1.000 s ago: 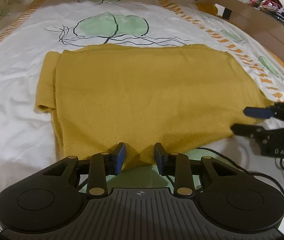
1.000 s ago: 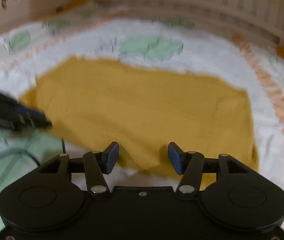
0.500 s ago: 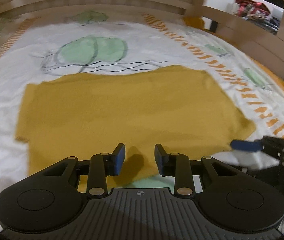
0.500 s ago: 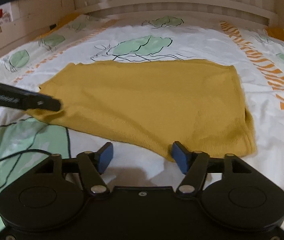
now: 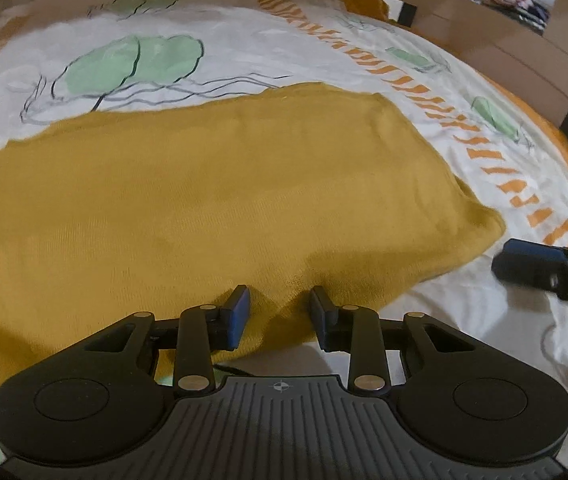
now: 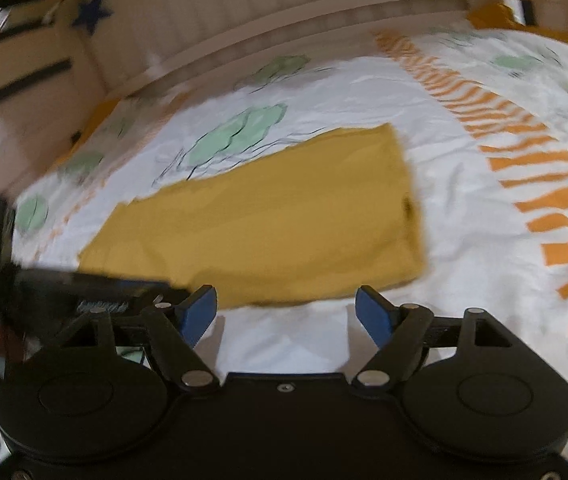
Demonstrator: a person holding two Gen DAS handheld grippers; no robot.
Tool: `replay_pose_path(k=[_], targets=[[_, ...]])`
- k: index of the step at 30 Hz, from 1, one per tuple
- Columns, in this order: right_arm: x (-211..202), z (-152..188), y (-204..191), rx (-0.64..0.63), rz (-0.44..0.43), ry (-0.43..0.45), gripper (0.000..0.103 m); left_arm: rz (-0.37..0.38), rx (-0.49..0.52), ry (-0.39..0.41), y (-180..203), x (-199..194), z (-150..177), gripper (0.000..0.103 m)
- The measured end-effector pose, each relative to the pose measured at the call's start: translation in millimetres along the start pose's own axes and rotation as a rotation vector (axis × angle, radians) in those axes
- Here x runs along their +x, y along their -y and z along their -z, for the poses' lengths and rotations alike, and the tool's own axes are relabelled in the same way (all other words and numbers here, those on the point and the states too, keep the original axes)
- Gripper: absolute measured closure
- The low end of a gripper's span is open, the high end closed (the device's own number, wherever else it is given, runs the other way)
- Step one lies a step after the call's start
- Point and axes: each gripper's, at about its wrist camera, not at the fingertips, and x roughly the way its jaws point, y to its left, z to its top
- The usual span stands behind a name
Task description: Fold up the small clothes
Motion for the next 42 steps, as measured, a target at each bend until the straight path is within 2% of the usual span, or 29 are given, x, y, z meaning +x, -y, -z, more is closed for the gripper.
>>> replay_pose_path(k=[3, 9, 16, 18, 20, 23, 26, 31, 33, 38, 42], targets=[[5, -9, 20, 0.073, 0.019, 0.01, 0.023, 0.005, -0.023, -0.002, -2, 1, -1, 0.071], [30, -26, 57, 0.195, -0.03, -0.037, 0.017, -0.008, -0.026, 0.0, 2, 2, -1, 0.071], [68, -46, 69, 0.225, -0.13, -0.1, 0.009, -0.004, -0.053, 0.001, -1, 3, -1, 0.071], [78, -51, 69, 0.223, -0.143, -0.111, 0.008, -0.003, -0.059, 0.001, -2, 3, -1, 0.071], [87, -56, 68, 0.219, -0.166, -0.121, 0.001, 0.0, -0.068, 0.002, -3, 3, -2, 0.071], [100, -62, 66, 0.193, -0.191, -0.128, 0.0, 0.002, -0.078, 0.006, -4, 3, -1, 0.071], [109, -63, 66, 0.178, -0.222, -0.101, 0.0, -0.003, -0.081, 0.006, -3, 2, -2, 0.071], [110, -49, 66, 0.092, -0.263, 0.004, 0.0, 0.003, -0.11, 0.017, -5, -1, -4, 0.071], [110, -50, 66, 0.09, -0.264, 0.012, 0.0, 0.005, -0.134, 0.022, -9, -5, -8, 0.071], [110, -51, 71, 0.103, -0.286, 0.032, 0.0, -0.076, -0.173, 0.105, -24, -13, -36, 0.07], [109, -51, 70, 0.094, -0.283, 0.038, 0.0, -0.148, -0.203, 0.116, -45, 0, -71, 0.07]])
